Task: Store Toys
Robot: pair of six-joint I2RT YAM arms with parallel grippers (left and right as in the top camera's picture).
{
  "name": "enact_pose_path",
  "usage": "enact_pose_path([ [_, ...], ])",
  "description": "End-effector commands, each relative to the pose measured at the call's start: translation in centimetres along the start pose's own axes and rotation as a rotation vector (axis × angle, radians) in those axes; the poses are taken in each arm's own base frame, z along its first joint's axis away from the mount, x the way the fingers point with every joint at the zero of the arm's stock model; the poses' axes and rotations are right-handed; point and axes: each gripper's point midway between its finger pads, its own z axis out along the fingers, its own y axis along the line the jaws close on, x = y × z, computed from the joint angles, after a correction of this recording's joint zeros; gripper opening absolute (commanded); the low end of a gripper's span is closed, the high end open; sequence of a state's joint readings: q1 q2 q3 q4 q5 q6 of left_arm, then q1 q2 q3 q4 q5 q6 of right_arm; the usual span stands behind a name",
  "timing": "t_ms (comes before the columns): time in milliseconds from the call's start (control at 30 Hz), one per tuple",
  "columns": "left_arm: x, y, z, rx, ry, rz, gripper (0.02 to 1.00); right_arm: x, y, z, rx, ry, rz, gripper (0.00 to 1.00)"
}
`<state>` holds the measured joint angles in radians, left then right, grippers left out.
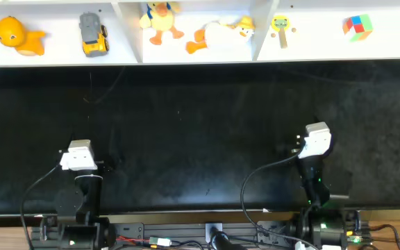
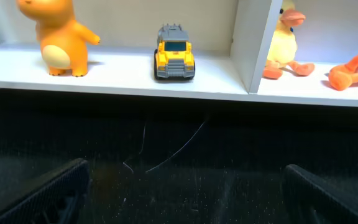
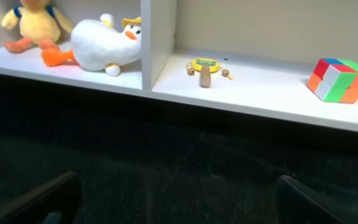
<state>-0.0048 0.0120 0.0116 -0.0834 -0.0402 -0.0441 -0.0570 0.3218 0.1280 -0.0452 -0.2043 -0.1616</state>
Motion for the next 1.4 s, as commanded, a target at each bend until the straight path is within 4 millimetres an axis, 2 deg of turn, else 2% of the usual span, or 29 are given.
enact_pose_path([
  [33,0.0,0.0,0.0,0.000,-0.005,0.021,0.998,0.2,0.1,-0.3,0.003,-0.028,0.036,0.993],
  [100,0.0,0.0,0.0,0.000,-0.005,0.021,0.998,0.6,0.2,-0.5,0.001,-0.030,0.036,0.996],
  [267,0.0,0.0,0.0,0.000,-0.005,0.021,0.998,3.1,0.8,-1.0,-0.019,0.048,0.054,0.996],
  [333,0.0,0.0,0.0,0.000,-0.005,0.021,0.996,2.5,0.8,-1.0,-0.016,0.024,0.048,0.996],
  [500,0.0,0.0,0.0,0.000,-0.005,0.021,0.998,2.6,0.9,-1.1,-0.021,0.027,0.047,0.996],
  [733,0.0,0.0,0.0,0.000,-0.005,0.021,0.998,-0.4,1.6,-2.1,-0.039,-0.109,0.013,1.000],
  [833,0.0,0.0,0.0,0.000,-0.005,0.021,0.998,0.4,1.6,-1.9,-0.042,-0.077,0.020,0.996],
  [967,0.0,0.0,0.0,0.000,-0.005,0.021,0.998,0.2,1.3,-2.0,-0.031,-0.083,0.020,0.996],
  [1233,0.0,0.0,0.0,0.000,-0.005,0.021,0.998,-0.1,2.3,-2.1,-0.069,-0.099,0.012,0.996],
  [1400,0.0,0.0,0.0,0.000,-0.005,0.021,0.998,-0.1,1.1,-2.0,0.001,-0.098,0.013,0.996],
])
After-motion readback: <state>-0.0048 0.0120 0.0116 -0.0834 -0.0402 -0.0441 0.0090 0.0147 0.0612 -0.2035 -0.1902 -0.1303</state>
